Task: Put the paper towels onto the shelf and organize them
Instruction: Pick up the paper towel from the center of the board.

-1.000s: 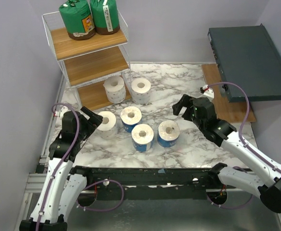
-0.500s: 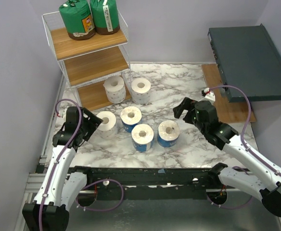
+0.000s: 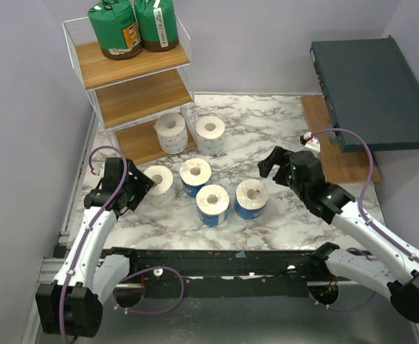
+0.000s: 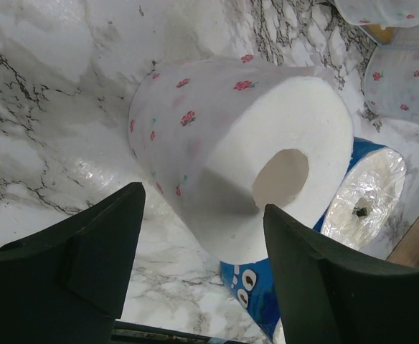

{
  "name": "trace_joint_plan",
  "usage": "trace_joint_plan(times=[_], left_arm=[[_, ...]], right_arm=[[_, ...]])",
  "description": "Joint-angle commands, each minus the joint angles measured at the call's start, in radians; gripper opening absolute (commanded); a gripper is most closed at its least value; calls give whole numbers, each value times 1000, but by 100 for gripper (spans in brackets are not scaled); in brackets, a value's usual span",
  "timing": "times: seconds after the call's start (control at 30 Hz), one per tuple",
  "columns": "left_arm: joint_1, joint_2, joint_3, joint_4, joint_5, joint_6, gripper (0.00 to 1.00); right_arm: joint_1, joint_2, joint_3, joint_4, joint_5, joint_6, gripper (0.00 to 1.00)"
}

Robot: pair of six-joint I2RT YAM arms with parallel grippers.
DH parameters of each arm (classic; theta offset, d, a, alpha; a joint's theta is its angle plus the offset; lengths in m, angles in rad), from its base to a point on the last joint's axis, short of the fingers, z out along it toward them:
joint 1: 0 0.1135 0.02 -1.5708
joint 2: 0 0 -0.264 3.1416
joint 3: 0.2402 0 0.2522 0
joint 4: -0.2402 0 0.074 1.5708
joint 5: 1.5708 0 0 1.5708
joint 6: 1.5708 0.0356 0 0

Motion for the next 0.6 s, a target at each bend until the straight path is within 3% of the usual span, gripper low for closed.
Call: trace_joint_plan(times=[0.0, 0.4, 0.57], left_arm=[[3, 43, 38, -4, -3, 10, 70], [4, 92, 44, 9, -39, 9, 53], [1, 101, 44, 6, -44, 12, 57]], right_arm=[[1, -11, -19, -19, -16, 21, 93], [0, -13, -22, -23, -9, 19, 93], [1, -14, -20, -26, -7, 16, 93]])
